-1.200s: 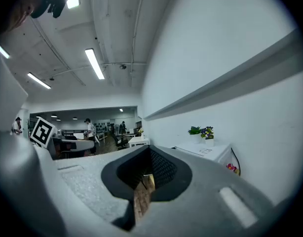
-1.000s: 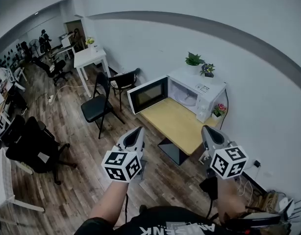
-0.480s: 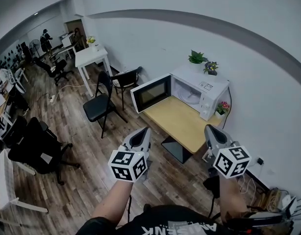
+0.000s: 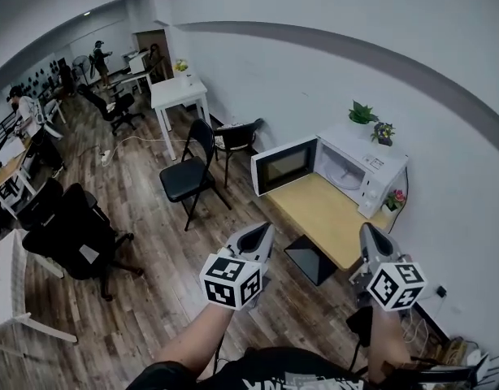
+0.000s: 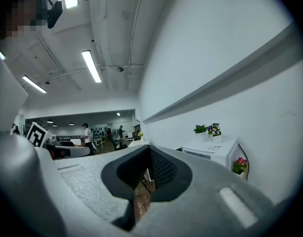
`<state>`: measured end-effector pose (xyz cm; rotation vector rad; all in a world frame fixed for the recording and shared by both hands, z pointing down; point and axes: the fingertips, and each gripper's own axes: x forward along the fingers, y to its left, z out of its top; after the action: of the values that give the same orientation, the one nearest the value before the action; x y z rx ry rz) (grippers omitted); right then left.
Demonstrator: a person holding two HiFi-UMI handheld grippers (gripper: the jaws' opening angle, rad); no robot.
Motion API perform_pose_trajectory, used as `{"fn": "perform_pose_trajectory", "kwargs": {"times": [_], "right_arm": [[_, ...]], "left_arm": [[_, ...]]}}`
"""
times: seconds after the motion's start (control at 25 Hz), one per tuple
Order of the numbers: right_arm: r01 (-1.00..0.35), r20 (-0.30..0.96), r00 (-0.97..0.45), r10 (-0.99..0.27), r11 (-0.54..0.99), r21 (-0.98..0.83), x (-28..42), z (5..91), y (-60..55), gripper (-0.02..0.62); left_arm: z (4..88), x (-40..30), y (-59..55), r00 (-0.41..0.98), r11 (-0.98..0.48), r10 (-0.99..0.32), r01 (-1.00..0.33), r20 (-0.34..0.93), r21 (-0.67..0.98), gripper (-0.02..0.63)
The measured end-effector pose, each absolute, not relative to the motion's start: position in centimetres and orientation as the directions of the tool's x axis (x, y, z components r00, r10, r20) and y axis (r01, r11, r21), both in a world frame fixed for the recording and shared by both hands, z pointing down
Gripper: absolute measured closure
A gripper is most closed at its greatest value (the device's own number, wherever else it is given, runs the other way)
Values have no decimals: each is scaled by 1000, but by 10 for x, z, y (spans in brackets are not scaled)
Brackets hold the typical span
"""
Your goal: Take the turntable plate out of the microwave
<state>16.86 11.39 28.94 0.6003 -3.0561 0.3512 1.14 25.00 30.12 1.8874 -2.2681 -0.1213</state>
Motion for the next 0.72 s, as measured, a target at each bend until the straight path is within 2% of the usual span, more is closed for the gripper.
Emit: {"fn": "perform_pose_trajectory", "kwargs": {"times": [0.36,0.72], "right_arm": [[-354,58,-935,-349,915,-194,117,290,144,592],[-323,53,-946,-319,923,-208,76,299,109,592]], "left_arm": [[298,-37,282,-184,191,-982,-961,54,200,604],[312,-73,251,-238,252,-967,-952,93,174,604]]}}
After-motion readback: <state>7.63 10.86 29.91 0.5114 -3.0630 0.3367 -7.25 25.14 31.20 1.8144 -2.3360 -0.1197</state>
